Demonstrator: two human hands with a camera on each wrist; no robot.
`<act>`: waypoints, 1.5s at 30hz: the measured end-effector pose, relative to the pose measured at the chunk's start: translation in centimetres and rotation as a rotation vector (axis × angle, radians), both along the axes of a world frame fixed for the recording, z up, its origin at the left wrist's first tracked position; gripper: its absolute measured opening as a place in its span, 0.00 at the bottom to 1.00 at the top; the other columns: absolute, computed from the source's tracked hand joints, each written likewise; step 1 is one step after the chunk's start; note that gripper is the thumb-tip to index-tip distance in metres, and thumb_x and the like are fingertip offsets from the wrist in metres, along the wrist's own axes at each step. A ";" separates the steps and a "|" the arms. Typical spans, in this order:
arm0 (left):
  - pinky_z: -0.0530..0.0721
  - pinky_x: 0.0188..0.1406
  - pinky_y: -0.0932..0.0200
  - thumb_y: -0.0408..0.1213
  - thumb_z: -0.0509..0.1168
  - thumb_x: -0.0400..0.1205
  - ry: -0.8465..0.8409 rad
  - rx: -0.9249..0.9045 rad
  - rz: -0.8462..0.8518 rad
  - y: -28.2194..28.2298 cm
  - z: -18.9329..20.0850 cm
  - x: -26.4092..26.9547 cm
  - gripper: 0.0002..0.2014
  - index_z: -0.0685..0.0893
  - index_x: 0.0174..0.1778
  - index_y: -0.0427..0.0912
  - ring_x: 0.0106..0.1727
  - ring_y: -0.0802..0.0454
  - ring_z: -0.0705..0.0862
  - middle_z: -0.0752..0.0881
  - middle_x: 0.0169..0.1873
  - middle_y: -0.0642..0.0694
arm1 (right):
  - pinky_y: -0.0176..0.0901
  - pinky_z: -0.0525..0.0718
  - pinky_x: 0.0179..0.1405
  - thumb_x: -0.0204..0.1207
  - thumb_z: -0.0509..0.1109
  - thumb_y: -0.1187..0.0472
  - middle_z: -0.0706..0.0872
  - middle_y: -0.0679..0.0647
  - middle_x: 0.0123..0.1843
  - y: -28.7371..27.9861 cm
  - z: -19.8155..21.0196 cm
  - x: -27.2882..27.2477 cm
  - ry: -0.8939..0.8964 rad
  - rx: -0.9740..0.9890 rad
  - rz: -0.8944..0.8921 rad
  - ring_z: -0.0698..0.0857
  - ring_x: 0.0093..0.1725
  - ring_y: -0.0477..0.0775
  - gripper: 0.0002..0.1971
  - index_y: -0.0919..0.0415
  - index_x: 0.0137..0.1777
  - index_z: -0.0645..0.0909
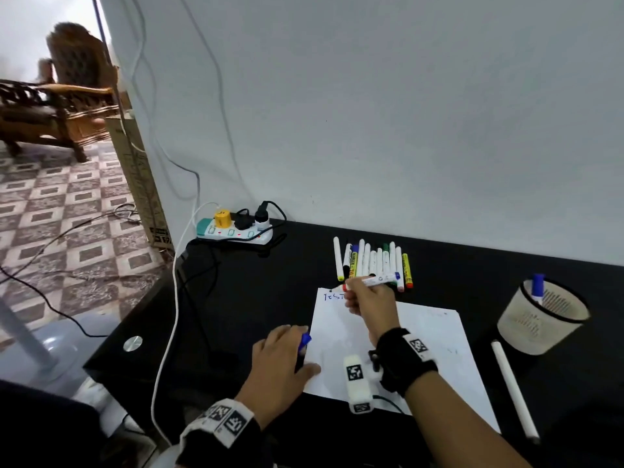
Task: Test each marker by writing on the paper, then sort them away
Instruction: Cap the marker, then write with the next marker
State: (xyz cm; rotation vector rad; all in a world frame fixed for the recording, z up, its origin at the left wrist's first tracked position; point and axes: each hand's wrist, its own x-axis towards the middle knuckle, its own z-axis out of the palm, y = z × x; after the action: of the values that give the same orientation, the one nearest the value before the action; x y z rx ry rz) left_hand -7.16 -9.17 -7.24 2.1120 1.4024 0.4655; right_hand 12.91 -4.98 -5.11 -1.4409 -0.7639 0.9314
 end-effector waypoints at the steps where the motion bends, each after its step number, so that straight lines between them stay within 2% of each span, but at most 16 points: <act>1: 0.53 0.78 0.53 0.53 0.67 0.80 0.005 0.013 -0.001 0.0 -0.2 -0.1 0.30 0.66 0.77 0.57 0.82 0.59 0.56 0.71 0.73 0.60 | 0.40 0.84 0.34 0.79 0.72 0.62 0.89 0.54 0.33 0.3 -0.8 -0.2 -0.061 -0.017 -0.009 0.84 0.34 0.51 0.07 0.62 0.43 0.89; 3: 0.49 0.78 0.56 0.52 0.64 0.82 -0.006 0.031 -0.010 -0.1 -0.4 0.0 0.32 0.61 0.82 0.57 0.83 0.60 0.51 0.71 0.74 0.60 | 0.43 0.85 0.39 0.77 0.74 0.59 0.91 0.53 0.33 0.6 -1.7 -0.6 -0.166 -0.038 -0.036 0.87 0.34 0.49 0.06 0.59 0.41 0.89; 5: 0.47 0.76 0.59 0.49 0.62 0.84 -0.011 0.066 -0.033 -0.3 -0.6 0.1 0.31 0.59 0.83 0.57 0.84 0.61 0.48 0.74 0.70 0.61 | 0.42 0.84 0.42 0.75 0.76 0.57 0.92 0.52 0.33 0.6 -1.9 -0.8 -0.283 -0.042 -0.075 0.88 0.35 0.49 0.07 0.58 0.37 0.88; 8: 0.46 0.73 0.61 0.48 0.60 0.86 0.039 0.123 -0.065 -0.2 -1.2 0.2 0.27 0.62 0.82 0.59 0.85 0.62 0.46 0.74 0.71 0.64 | 0.38 0.78 0.39 0.75 0.75 0.58 0.91 0.52 0.35 0.7 -2.1 -0.9 -0.374 -0.030 -0.097 0.88 0.39 0.49 0.07 0.58 0.37 0.85; 12: 0.45 0.72 0.63 0.50 0.59 0.86 0.044 0.136 -0.071 -0.1 -1.9 0.2 0.26 0.62 0.81 0.60 0.85 0.62 0.46 0.77 0.68 0.64 | 0.38 0.79 0.40 0.77 0.74 0.58 0.91 0.52 0.37 0.9 -2.6 -0.8 -0.420 -0.019 -0.094 0.89 0.41 0.49 0.05 0.57 0.40 0.84; 17: 0.41 0.71 0.65 0.51 0.59 0.86 0.013 0.127 -0.078 -0.1 -2.1 0.1 0.27 0.61 0.82 0.61 0.84 0.64 0.43 0.74 0.71 0.64 | 0.40 0.83 0.43 0.77 0.74 0.59 0.91 0.51 0.36 0.9 -2.8 -0.7 -0.432 -0.006 -0.070 0.89 0.41 0.49 0.06 0.55 0.39 0.83; 20: 0.41 0.71 0.64 0.51 0.59 0.86 0.003 0.133 -0.079 -0.1 -2.1 0.1 0.27 0.61 0.82 0.61 0.84 0.65 0.43 0.77 0.67 0.65 | 0.41 0.83 0.42 0.76 0.74 0.60 0.90 0.52 0.35 0.9 -2.9 -0.7 -0.442 -0.001 -0.060 0.88 0.40 0.50 0.06 0.56 0.38 0.82; 25: 0.44 0.75 0.62 0.52 0.59 0.86 0.002 0.142 -0.078 0.0 -2.5 0.0 0.26 0.62 0.81 0.61 0.84 0.66 0.43 0.78 0.63 0.66 | 0.37 0.82 0.40 0.77 0.74 0.58 0.90 0.50 0.34 0.9 -3.1 -0.7 -0.470 -0.005 -0.044 0.87 0.38 0.45 0.07 0.55 0.38 0.82; 29: 0.44 0.76 0.61 0.52 0.59 0.86 -0.001 0.141 -0.079 -0.1 -2.5 -0.1 0.26 0.62 0.81 0.61 0.84 0.66 0.43 0.79 0.62 0.67 | 0.40 0.82 0.38 0.76 0.73 0.59 0.90 0.54 0.33 1.1 -3.3 -0.6 -0.452 -0.014 -0.046 0.86 0.35 0.48 0.07 0.60 0.38 0.82; 31: 0.43 0.75 0.62 0.51 0.59 0.86 -0.006 0.140 -0.078 -0.1 -2.5 0.0 0.26 0.63 0.81 0.61 0.84 0.65 0.43 0.80 0.60 0.67 | 0.39 0.84 0.38 0.77 0.74 0.58 0.91 0.55 0.34 1.1 -3.3 -0.6 -0.437 -0.018 -0.059 0.87 0.36 0.49 0.08 0.62 0.39 0.83; 33: 0.43 0.75 0.62 0.52 0.59 0.86 -0.003 0.140 -0.079 -0.1 -2.5 0.0 0.26 0.62 0.81 0.61 0.84 0.66 0.43 0.80 0.58 0.67 | 0.36 0.84 0.37 0.77 0.75 0.56 0.91 0.54 0.34 1.1 -3.4 -0.6 -0.427 -0.016 -0.055 0.88 0.37 0.48 0.09 0.61 0.40 0.84; 36: 0.43 0.75 0.62 0.52 0.59 0.86 0.002 0.139 -0.079 0.0 -2.4 0.0 0.26 0.62 0.81 0.61 0.84 0.66 0.42 0.80 0.62 0.66 | 0.27 0.80 0.33 0.78 0.74 0.56 0.91 0.53 0.34 1.1 -3.4 -0.7 -0.449 -0.017 -0.042 0.88 0.36 0.46 0.09 0.59 0.40 0.84; 39: 0.43 0.75 0.61 0.52 0.59 0.86 0.007 0.136 -0.081 0.0 -2.5 0.0 0.26 0.62 0.81 0.61 0.84 0.66 0.42 0.79 0.65 0.65 | 0.25 0.77 0.33 0.79 0.73 0.58 0.91 0.52 0.36 1.1 -3.2 -0.7 -0.472 -0.009 -0.090 0.87 0.37 0.44 0.06 0.58 0.42 0.83; 42: 0.43 0.75 0.62 0.52 0.59 0.86 0.010 0.137 -0.081 0.0 -2.5 0.0 0.26 0.61 0.81 0.61 0.84 0.66 0.43 0.79 0.65 0.65 | 0.21 0.76 0.32 0.78 0.74 0.61 0.90 0.52 0.36 0.9 -2.9 -0.6 -0.453 0.018 -0.145 0.86 0.35 0.38 0.05 0.59 0.42 0.83; 45: 0.41 0.74 0.63 0.51 0.59 0.86 -0.001 0.136 -0.078 0.0 -2.4 0.0 0.26 0.62 0.81 0.61 0.84 0.66 0.42 0.80 0.63 0.65 | 0.23 0.76 0.31 0.76 0.74 0.60 0.90 0.53 0.35 0.8 -2.9 -0.8 -0.476 0.004 -0.121 0.87 0.36 0.45 0.05 0.59 0.40 0.83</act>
State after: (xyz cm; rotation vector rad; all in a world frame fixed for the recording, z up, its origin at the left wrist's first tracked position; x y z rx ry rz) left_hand -7.21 -9.21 -9.69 2.2651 1.3155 0.5435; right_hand 12.12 -4.17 -8.01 -1.7103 -1.0098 0.4947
